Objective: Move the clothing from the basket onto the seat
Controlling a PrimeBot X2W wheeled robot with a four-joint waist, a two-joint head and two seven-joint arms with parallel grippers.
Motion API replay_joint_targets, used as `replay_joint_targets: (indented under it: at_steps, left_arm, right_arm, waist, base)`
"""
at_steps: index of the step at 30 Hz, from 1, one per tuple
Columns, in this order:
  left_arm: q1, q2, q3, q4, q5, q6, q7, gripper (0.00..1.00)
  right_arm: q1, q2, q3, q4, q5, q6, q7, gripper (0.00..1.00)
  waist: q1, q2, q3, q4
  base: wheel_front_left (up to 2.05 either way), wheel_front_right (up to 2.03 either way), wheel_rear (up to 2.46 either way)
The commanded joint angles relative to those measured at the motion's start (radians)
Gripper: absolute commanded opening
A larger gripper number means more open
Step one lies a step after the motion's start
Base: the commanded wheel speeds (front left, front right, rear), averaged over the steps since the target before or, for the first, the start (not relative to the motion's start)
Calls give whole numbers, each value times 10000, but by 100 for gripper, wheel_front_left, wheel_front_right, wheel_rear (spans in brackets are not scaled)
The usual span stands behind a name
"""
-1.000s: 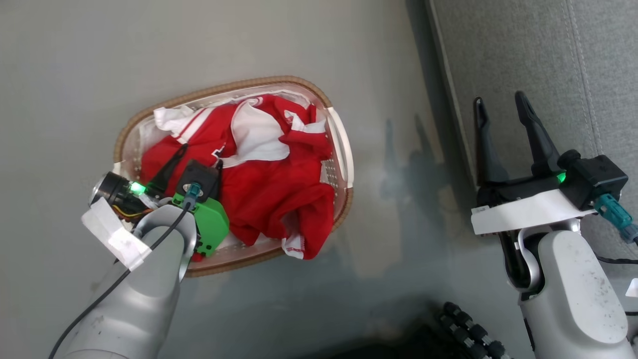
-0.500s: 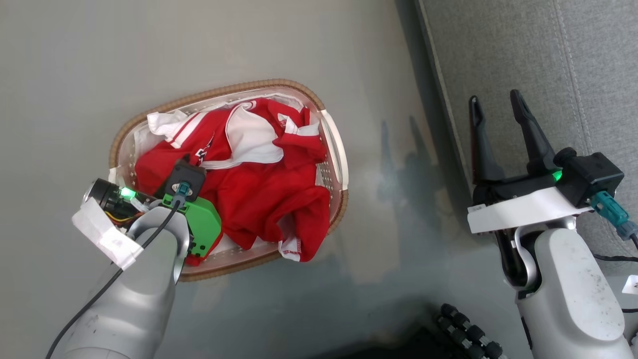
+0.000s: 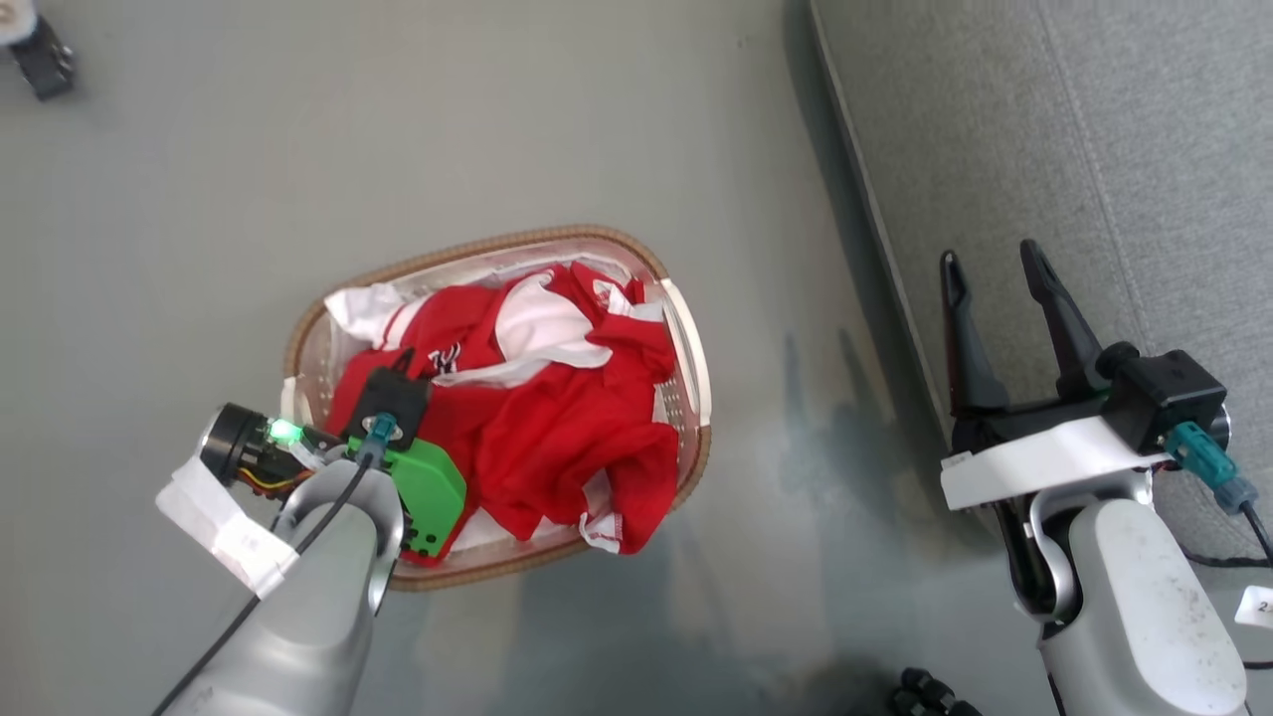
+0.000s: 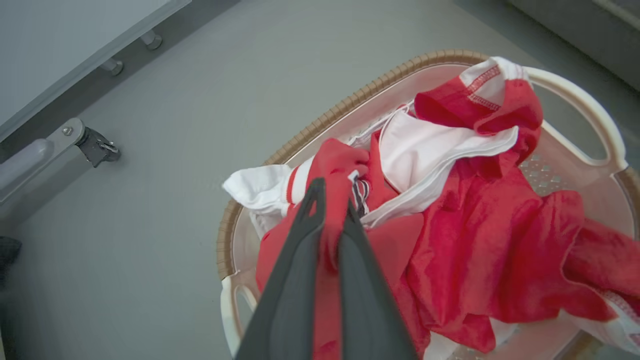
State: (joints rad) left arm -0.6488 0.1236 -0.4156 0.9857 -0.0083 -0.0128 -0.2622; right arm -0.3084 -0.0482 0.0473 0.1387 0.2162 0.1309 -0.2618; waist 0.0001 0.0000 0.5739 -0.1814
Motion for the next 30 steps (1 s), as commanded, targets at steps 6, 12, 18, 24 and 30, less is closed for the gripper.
replay_joint_targets:
  at_steps: [6, 12, 18, 24, 30]
  left_arm:
    - [763, 219, -75, -1152, -209, -92, -38, 0]
    - [1164, 621, -107, -2449, -245, -216, -40, 0]
    - [1083, 1116, -246, -3654, -93, -421, -6, 0]
    - [442, 1587, -475, -4962, 6, -723, 617, 0]
    - [-426, 1990, -600, -6157, -64, -962, 1369, 0]
  right_arm:
    - [663, -41, -252, 234, -209, -3, -49, 100]
    - [1195, -39, -411, 363, -354, -3, -49, 100]
    - [1603, -42, -470, 450, -437, -3, -49, 100]
    - [1816, -38, -400, 484, -524, -3, -49, 100]
    - [1660, -39, -38, 414, -610, -3, -49, 100]
  waist:
    - [-1, 0, -1950, 650]
    - [-1, 0, -3088, 908]
    - [-1, 0, -3941, 984]
    - [-1, 0, -4431, 1023]
    - [-1, 0, -4702, 1011]
  base:
    - [0, 0, 0]
    - [0, 0, 0]
    - [0, 0, 0]
    - [0, 0, 0]
    - [0, 0, 0]
